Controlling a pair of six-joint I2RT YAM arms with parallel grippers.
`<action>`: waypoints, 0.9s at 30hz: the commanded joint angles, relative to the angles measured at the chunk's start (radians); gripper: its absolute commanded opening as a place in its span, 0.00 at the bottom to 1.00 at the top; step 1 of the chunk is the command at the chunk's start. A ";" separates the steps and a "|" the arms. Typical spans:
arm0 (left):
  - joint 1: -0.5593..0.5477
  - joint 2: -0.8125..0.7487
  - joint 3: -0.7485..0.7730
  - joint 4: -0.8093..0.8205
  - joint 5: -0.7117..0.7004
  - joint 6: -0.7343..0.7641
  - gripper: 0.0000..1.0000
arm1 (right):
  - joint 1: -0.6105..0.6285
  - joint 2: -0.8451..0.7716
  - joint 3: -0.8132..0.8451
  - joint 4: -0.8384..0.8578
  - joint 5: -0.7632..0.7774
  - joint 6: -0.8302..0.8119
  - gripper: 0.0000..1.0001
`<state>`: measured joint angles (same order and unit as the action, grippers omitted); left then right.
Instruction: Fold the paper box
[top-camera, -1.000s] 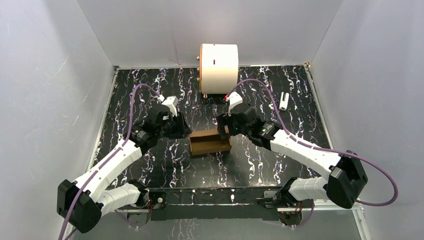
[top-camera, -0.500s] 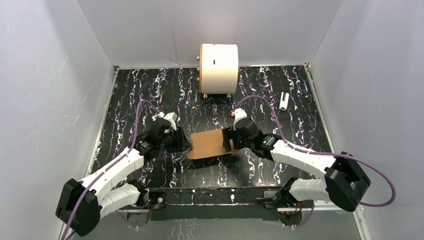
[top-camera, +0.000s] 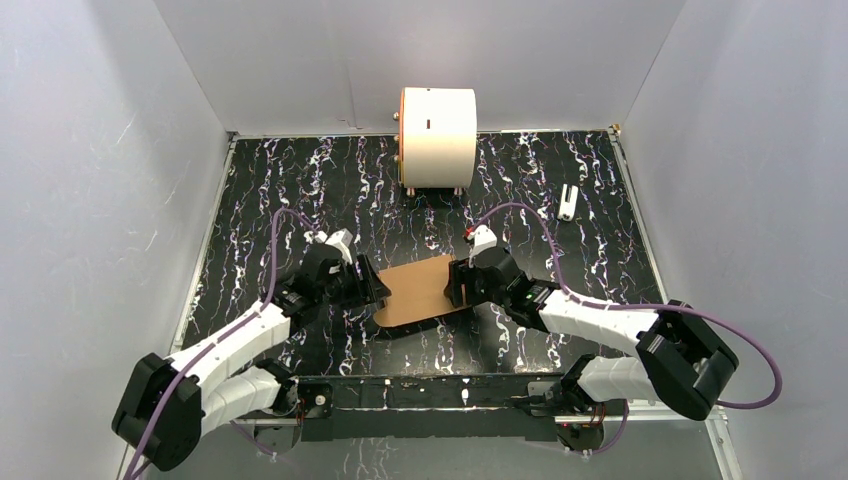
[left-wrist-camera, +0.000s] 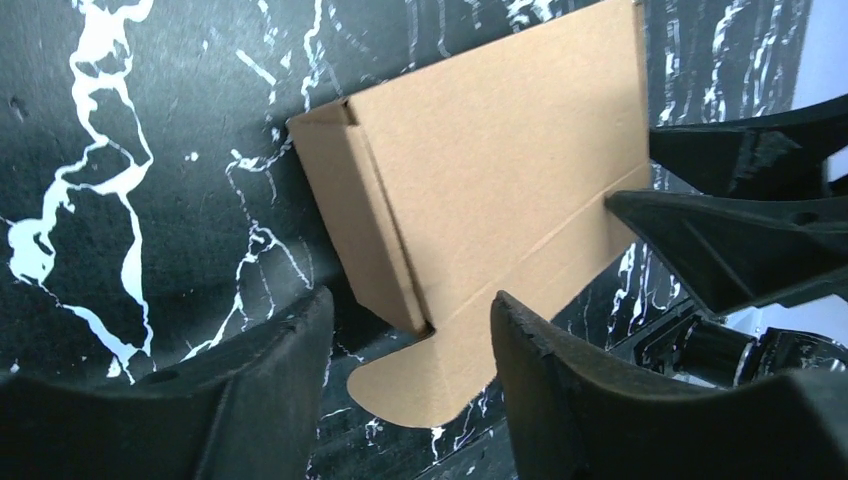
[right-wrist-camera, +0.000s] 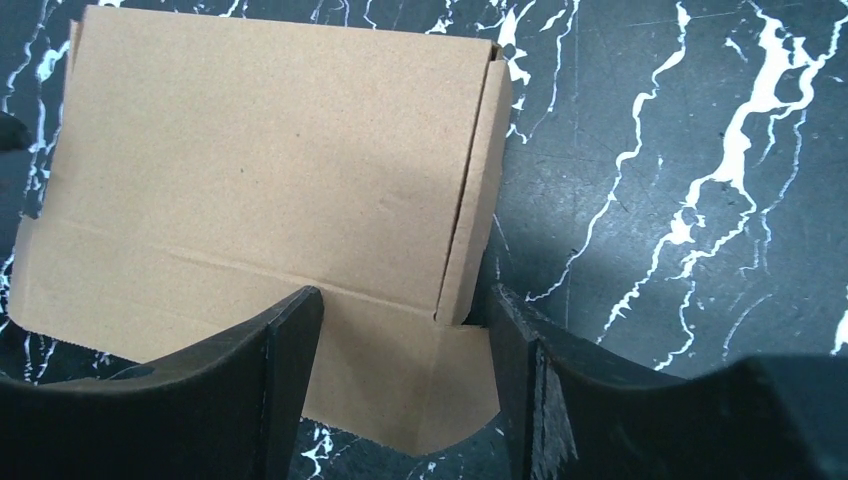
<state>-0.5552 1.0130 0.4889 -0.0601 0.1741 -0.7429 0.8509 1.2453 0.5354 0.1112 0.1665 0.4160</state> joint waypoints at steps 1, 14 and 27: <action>-0.005 0.028 -0.044 0.053 0.027 -0.032 0.54 | -0.001 0.011 -0.033 0.092 -0.007 0.027 0.68; -0.003 0.187 -0.037 0.176 -0.077 0.046 0.30 | 0.000 0.056 -0.043 0.191 -0.027 0.030 0.66; 0.044 0.323 0.071 0.229 -0.203 0.131 0.35 | -0.001 -0.003 -0.027 0.200 0.001 -0.060 0.72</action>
<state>-0.5350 1.2957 0.5133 0.2264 0.0875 -0.6861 0.8417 1.2922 0.4942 0.2958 0.1806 0.4278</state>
